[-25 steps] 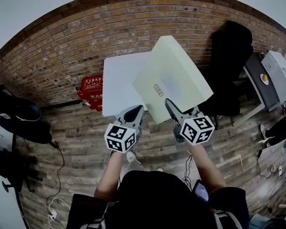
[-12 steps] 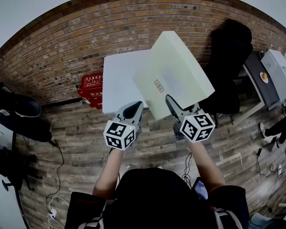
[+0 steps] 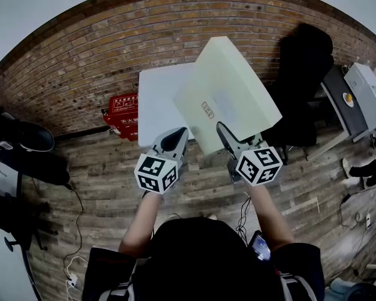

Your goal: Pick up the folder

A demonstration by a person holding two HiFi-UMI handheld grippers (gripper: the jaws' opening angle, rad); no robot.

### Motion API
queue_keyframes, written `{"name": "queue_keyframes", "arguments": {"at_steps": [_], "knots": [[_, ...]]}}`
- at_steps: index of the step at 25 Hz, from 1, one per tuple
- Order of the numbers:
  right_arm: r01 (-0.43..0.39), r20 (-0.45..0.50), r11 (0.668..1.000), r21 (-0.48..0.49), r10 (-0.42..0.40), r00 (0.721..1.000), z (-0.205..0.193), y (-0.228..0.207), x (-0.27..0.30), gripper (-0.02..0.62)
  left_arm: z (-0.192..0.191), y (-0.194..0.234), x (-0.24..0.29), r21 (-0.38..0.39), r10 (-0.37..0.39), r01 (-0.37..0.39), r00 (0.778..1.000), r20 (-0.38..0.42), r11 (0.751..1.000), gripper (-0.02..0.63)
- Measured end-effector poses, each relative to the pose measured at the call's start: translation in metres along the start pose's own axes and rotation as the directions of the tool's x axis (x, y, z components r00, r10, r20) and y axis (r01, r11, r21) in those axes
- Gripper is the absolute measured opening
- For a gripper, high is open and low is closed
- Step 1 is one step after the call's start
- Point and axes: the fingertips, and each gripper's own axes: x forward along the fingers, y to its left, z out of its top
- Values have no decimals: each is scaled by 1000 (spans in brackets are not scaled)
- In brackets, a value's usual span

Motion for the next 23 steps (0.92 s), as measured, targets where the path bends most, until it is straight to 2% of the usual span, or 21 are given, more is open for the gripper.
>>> {"name": "queue_keyframes", "arguments": {"at_steps": [8, 23], "knots": [[2, 6, 1000, 19, -2, 1000, -4, 3, 0, 275, -1, 2, -7, 27, 15, -15, 1000, -6, 1000, 18], [-5, -3, 999, 40, 5, 1000, -16, 11, 5, 275, -11, 16, -19, 16, 55, -55, 998, -28, 998, 18]]}}
